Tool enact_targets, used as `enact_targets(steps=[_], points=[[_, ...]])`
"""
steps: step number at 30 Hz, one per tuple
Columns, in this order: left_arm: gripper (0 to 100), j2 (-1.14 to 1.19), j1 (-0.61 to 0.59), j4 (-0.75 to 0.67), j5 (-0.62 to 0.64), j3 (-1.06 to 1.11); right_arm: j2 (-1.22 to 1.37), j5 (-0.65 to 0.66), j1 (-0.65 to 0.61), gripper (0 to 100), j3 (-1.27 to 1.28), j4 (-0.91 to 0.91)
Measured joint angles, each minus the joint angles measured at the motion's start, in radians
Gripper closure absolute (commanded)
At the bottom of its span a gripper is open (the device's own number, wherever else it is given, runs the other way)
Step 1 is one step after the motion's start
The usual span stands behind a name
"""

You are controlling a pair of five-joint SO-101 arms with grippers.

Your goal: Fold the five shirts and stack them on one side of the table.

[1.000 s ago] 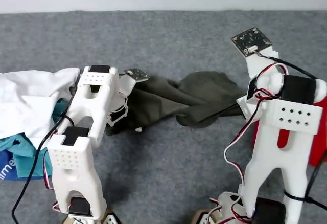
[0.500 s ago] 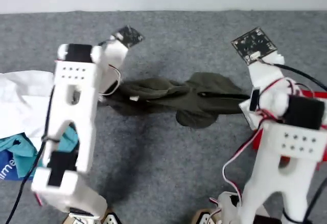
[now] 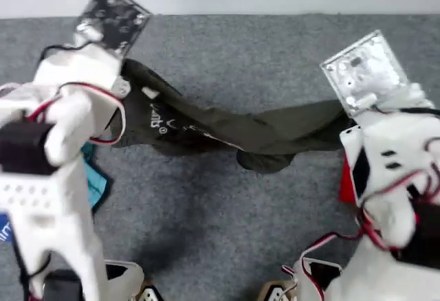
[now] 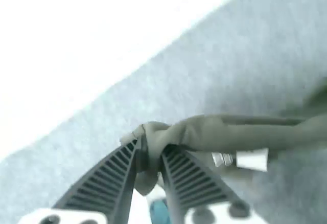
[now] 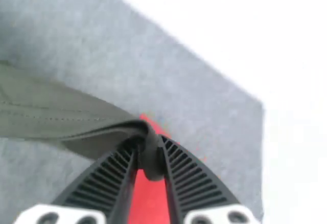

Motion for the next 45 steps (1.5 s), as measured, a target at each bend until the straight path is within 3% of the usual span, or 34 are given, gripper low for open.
enact_targets(steps=[5, 11, 22, 33, 39, 45], points=[[98, -0.129, 0.003, -0.072, 0.014, -0.028, -0.002, -0.008, 0.000, 98.9, -0.189, -0.021], [98, -0.275, 0.003, -0.153, 0.015, -0.029, -0.028, -0.008, 0.000, 98.9, -0.358, -0.178], [98, -0.384, -0.071, -0.158, 0.005, -0.040, -0.028, 0.048, 0.008, 98.9, -0.529, -0.446], [98, -0.552, -0.124, -0.153, -0.124, -0.041, -0.100, 0.137, 0.008, 98.9, -0.603, -0.405], [98, -0.591, -0.126, -0.063, -0.158, -0.041, -0.114, 0.196, 0.008, 98.9, -0.600, -0.318], [98, -0.565, -0.126, -0.058, -0.161, 0.049, -0.098, 0.209, 0.008, 98.9, -0.420, -0.256]])
